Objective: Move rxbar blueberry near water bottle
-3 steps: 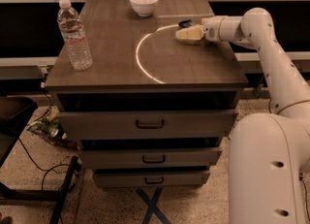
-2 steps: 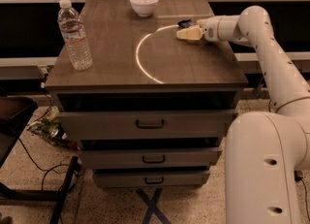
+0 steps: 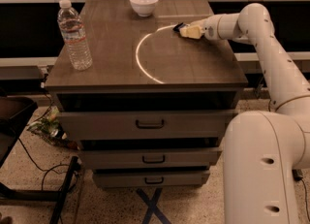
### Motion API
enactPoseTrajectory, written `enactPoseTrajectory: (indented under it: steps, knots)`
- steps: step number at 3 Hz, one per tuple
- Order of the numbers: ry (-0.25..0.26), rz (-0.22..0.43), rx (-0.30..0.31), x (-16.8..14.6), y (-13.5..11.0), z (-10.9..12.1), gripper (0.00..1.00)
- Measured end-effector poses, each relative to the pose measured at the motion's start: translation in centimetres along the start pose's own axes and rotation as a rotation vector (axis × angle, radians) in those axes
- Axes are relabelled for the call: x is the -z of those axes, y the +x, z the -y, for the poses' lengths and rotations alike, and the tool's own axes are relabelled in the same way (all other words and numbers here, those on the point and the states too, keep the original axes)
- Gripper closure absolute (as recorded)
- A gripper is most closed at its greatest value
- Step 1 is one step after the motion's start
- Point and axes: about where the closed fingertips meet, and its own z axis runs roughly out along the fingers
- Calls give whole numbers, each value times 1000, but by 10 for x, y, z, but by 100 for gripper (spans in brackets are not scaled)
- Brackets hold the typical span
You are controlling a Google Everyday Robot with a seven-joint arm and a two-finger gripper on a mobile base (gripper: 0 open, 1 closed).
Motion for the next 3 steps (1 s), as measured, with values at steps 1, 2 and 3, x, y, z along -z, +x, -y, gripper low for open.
enactPoseTrajectory:
  steps: [1,2,3]
  knots:
    - [0,0,0,0,-1,0,100]
    - [0,0,0,0,-2,0,100]
    - [0,0,0,0,-2,0,100]
